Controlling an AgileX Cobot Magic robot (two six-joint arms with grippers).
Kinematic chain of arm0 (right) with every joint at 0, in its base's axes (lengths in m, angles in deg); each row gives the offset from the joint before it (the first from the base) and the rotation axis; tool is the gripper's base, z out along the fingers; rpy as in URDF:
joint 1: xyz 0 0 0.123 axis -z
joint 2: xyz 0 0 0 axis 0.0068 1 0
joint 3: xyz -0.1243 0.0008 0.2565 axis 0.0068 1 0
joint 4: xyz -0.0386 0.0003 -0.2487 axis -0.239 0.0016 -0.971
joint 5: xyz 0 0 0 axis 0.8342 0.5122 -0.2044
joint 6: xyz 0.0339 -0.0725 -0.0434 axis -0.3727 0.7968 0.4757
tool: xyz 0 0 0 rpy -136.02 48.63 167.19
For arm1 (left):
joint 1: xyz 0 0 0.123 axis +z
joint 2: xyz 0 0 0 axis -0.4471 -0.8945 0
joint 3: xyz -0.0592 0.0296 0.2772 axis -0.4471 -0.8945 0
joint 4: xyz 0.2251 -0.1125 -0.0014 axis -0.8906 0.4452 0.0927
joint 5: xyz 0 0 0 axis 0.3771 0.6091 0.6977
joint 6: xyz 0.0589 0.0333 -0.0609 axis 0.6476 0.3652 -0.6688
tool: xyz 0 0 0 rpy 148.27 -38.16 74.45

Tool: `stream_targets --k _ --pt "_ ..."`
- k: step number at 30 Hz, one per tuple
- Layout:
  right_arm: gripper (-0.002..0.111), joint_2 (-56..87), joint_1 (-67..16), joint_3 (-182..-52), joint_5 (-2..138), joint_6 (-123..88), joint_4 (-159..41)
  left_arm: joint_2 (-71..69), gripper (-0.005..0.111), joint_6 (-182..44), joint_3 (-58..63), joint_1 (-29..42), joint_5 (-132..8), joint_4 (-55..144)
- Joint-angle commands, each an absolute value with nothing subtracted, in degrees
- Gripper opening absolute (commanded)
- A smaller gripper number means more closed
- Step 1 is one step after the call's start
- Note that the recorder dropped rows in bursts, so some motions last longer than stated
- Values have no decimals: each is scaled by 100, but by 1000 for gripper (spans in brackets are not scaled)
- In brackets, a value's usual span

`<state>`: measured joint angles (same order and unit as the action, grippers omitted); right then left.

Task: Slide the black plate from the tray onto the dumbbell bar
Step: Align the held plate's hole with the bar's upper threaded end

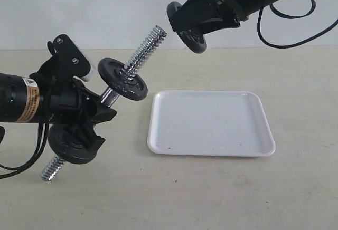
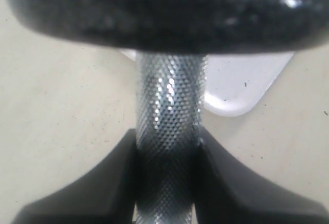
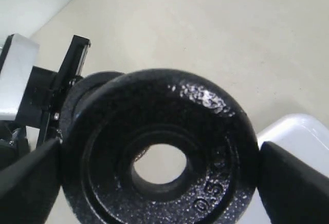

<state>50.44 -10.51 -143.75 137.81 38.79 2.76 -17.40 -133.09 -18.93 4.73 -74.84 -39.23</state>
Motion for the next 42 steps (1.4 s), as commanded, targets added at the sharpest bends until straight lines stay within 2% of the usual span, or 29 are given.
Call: stream_targets --k 1,14,42 --pt "0 4897 -1009 -14456 13815 3917 826 -1428 4 -13341 -1653 456 -7876 -3926" --pt "0 4897 -1009 -14456 13815 3644 825 -1799 4 -13254 -1653 456 -7328 -3926" --pt "0 5174 -1019 -14444 13815 3202 513 -1799 4 -13253 -1642 456 -7495 -3926"
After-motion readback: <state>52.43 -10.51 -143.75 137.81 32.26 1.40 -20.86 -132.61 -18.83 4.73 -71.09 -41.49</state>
